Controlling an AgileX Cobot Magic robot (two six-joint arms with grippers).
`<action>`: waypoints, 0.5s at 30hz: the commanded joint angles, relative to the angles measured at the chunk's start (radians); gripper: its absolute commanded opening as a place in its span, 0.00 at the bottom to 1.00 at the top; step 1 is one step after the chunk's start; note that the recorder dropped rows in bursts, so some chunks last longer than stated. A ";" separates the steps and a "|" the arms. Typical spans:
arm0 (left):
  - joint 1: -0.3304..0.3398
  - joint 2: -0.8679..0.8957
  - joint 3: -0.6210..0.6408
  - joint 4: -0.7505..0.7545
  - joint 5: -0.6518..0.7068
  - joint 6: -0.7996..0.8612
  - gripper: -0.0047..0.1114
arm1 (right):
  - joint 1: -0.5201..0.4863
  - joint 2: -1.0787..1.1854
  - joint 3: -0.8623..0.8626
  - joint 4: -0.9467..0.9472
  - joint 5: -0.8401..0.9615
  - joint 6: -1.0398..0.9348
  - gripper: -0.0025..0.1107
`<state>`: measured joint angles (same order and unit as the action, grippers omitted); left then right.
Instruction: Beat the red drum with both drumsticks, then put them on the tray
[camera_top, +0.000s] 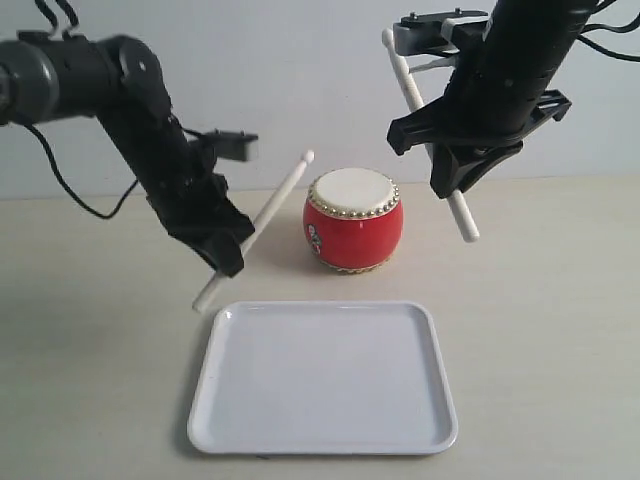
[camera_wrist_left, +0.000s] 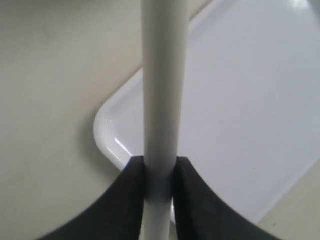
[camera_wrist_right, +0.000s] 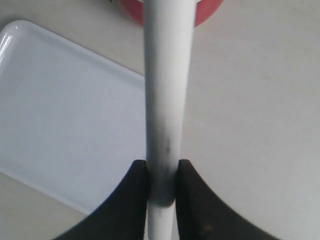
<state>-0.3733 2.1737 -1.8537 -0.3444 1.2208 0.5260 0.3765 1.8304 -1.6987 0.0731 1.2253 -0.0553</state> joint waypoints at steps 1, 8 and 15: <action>0.005 -0.079 -0.010 0.002 0.000 -0.010 0.04 | -0.003 0.037 -0.004 0.060 -0.004 -0.026 0.02; 0.011 -0.152 0.011 0.194 0.000 -0.145 0.04 | -0.003 0.176 -0.004 0.106 -0.004 -0.021 0.02; 0.025 -0.154 0.081 0.187 0.000 -0.134 0.04 | -0.003 0.225 -0.014 0.102 -0.004 -0.021 0.02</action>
<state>-0.3528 2.0223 -1.8007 -0.1613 1.2225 0.3933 0.3765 2.0495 -1.6987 0.1786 1.2253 -0.0729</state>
